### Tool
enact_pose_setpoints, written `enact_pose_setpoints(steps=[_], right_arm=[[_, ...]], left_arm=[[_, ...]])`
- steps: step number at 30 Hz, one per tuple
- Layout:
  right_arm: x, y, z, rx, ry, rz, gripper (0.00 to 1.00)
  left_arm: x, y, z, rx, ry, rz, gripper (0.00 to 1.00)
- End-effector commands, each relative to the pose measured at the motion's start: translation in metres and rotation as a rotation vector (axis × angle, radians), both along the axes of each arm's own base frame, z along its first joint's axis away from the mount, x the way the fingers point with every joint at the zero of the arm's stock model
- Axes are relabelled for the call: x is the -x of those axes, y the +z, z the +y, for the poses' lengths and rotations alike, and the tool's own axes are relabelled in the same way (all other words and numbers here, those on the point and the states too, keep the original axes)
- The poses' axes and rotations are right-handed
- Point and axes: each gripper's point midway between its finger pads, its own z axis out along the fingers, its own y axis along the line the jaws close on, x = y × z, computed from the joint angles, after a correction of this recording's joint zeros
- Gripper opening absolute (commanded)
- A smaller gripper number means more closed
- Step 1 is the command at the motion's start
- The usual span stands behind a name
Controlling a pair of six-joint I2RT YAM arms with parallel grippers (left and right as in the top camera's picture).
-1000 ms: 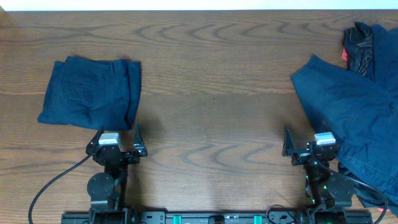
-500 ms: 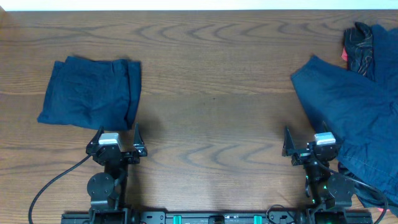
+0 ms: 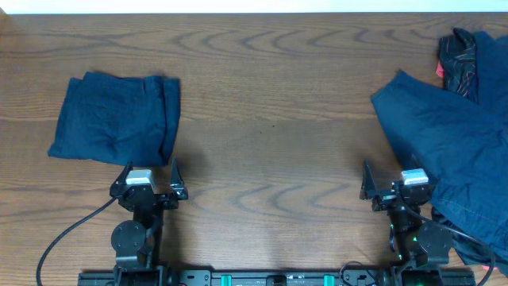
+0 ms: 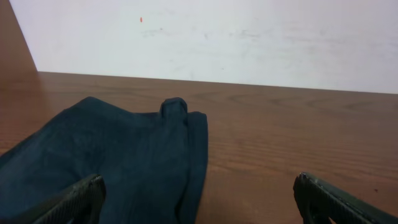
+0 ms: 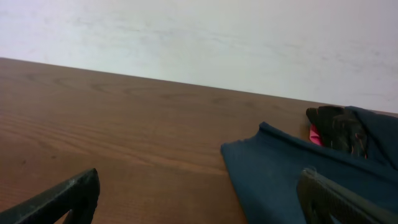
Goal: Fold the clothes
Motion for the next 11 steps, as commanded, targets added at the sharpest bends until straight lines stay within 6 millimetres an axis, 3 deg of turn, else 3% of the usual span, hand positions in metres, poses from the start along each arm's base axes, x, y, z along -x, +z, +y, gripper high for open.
enact_pose_setpoints(steps=[1, 11], right_arm=[[0.0003, -0.0005, 0.0013, 0.013, 0.005, -0.003, 0.99], [0.0003, -0.0005, 0.0013, 0.013, 0.005, -0.003, 0.99]], left_arm=[[0.0014, -0.014, -0.0011, -0.008, -0.005, 0.049, 0.98], [0.0014, -0.014, -0.0011, -0.008, -0.005, 0.049, 0.98]])
